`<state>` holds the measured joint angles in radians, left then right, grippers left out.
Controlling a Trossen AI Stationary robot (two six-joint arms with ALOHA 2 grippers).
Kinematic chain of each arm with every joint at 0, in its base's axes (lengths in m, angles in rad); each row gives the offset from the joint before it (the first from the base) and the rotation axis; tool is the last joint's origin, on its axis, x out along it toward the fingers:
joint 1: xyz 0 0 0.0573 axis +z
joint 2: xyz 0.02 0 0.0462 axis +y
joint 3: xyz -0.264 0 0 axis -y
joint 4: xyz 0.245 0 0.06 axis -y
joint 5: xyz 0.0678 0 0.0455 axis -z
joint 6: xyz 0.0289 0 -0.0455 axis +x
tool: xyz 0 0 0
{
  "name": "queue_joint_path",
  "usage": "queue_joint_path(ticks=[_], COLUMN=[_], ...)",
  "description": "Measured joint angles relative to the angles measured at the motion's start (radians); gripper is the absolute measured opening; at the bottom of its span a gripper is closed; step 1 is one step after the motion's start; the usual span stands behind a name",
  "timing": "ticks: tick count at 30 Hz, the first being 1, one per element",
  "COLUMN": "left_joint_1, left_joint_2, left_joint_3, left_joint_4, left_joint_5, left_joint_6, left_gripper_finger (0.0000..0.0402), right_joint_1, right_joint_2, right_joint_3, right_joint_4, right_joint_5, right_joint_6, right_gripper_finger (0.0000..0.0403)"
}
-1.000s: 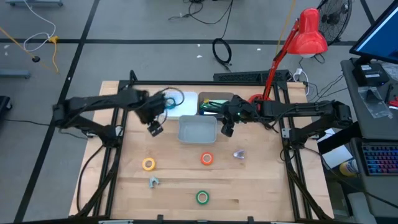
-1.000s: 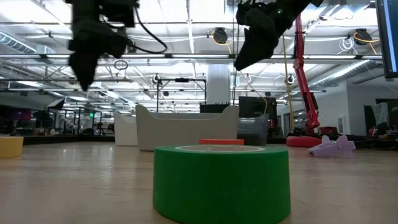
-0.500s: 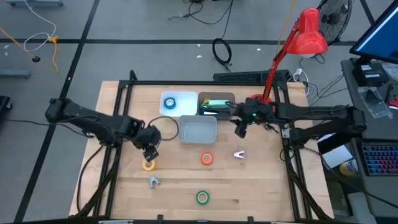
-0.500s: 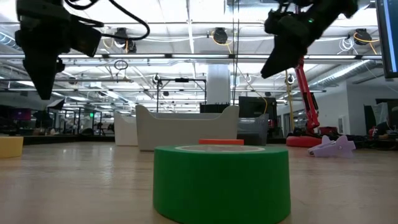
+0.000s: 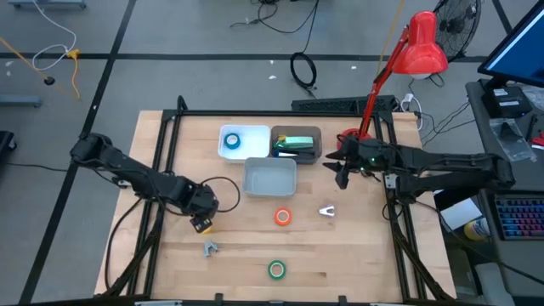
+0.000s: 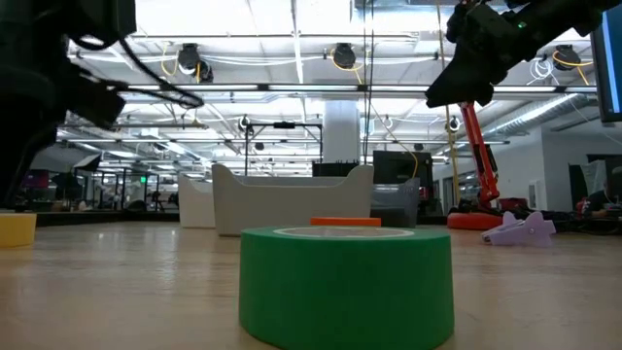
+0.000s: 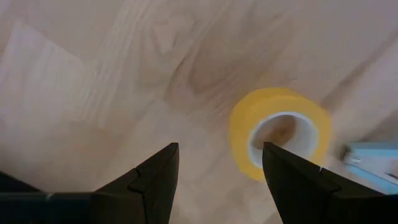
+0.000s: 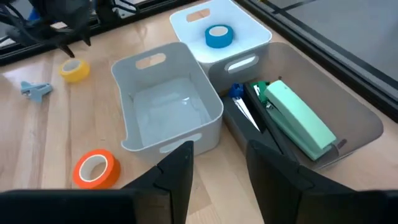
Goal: Pick and place Stapler, Stapler remover, tape
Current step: Put the yellow tape into the white bin
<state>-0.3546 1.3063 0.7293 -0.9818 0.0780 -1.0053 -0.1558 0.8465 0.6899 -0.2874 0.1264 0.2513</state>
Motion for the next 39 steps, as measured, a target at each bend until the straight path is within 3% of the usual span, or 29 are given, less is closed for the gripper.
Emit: queue_joint_path(ticks=[6, 19, 23, 31, 39], left_joint_1=[-0.007, -0.006, -0.006, -0.007, -0.005], left_joint_2=[0.038, 0.145, 0.145, 0.138, 0.061], left_joint_3=[-0.04, -0.075, -0.076, -0.078, -0.047], left_joint_4=[0.099, 0.138, 0.19, 0.199, 0.176], left_joint_5=[0.004, 0.005, 0.0, -0.016, -0.081], left_joint_6=[-0.003, 0.023, 0.023, -0.027, -0.054], left_gripper_finger=[0.0232, 0.0229, 0.0185, 0.0043, 0.0039], right_joint_1=[0.0, 0.0, 0.0, 0.0, 0.001], right_joint_2=[-0.026, -0.03, -0.03, -0.03, -0.03], right_joint_3=[-0.03, -0.068, -0.083, -0.134, -0.147], right_joint_4=[-0.001, -0.001, -0.001, 0.0, -0.001], right_joint_5=[0.0, 0.0, 0.0, 0.0, 0.0], right_joint_6=[-0.004, 0.002, 0.002, 0.002, 0.001], right_gripper_finger=[0.0139, 0.0139, 0.0139, 0.0139, 0.0139])
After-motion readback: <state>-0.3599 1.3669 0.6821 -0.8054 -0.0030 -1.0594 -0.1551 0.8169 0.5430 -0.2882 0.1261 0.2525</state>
